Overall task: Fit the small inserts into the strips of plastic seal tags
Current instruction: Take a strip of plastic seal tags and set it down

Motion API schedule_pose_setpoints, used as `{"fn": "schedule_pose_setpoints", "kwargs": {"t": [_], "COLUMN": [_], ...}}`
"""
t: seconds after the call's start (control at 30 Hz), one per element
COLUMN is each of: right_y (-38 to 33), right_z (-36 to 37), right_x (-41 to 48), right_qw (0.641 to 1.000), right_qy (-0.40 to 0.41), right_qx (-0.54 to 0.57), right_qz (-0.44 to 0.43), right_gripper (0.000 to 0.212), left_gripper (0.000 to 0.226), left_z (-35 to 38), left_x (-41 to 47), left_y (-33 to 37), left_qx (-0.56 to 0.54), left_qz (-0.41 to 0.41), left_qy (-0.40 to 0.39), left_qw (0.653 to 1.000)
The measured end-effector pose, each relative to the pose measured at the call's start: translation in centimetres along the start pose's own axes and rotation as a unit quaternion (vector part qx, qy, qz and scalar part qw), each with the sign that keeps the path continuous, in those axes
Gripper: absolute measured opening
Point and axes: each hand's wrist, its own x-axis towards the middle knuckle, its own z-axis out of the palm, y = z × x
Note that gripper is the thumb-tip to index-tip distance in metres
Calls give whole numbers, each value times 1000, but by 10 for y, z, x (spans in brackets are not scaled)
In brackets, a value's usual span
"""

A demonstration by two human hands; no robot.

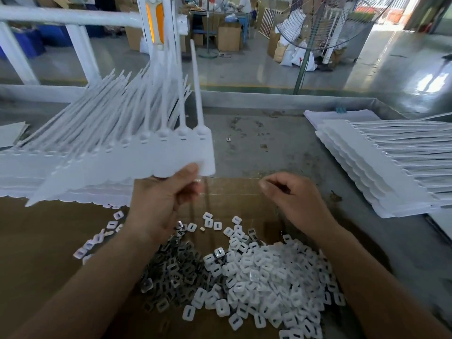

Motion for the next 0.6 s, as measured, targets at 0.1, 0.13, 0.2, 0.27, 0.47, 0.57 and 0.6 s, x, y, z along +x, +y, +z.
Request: {"fn": "schedule_pose_setpoints", "kwargs": {"t": [0.1,0.13,0.2,0.27,0.47,0.57,0.6], "right_y": [-22,-27,-33,-32,-8,11,16], "right_z": [-3,-3,4,10,-8,-13,-14], "right_x": [-11,-14,-18,-18,-3,5,7], "right_qw": [990,984,969,963,976,981,980], "right_qy": [-40,-65,-91,-56,81,117,127], "right_qx": [132,166,226,257,195,131,120], "right_qz": [17,24,36,59,59,84,94], "right_gripper": [25,36,36,19,25,21,19], "left_gripper": [8,7,11,16,18,10,17], "left_z": [8,10,12,14,-14,-26,-29], "left_x": [-14,-18,-23,-25,10,27,29], "left_y": [-8,-11,-16,-19,2,8,6], "left_qx": [60,76,98,103,-48,-86,-76], "left_qz": [18,24,24,1,-39,9,14], "left_qy": [-70,-96,-149,-177,60,137,142], "left_qw": [996,992,984,979,996,987,987]}}
